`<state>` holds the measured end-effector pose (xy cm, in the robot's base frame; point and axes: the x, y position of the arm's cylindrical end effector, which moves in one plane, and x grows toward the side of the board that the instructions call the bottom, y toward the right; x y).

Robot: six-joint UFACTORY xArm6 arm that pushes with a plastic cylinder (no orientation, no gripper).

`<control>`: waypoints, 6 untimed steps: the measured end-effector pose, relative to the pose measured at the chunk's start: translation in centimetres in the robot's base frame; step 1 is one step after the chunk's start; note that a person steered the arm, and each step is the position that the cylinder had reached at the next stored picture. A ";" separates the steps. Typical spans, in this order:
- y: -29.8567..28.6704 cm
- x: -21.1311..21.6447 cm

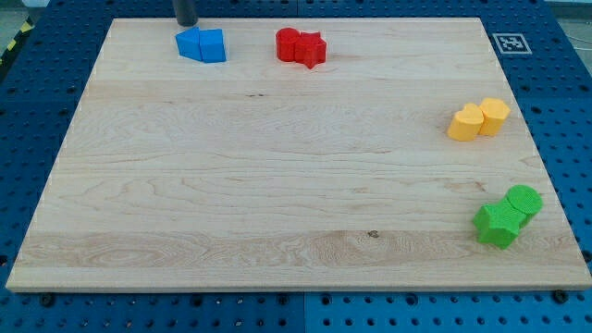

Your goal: Move the blue blocks to the top left side of the board

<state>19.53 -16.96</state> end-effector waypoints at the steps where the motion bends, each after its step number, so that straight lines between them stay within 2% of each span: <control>1: 4.1 0.0; 3: 7.3 2.2; 5: 10.9 7.1; 6: 11.0 8.8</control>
<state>28.29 -6.00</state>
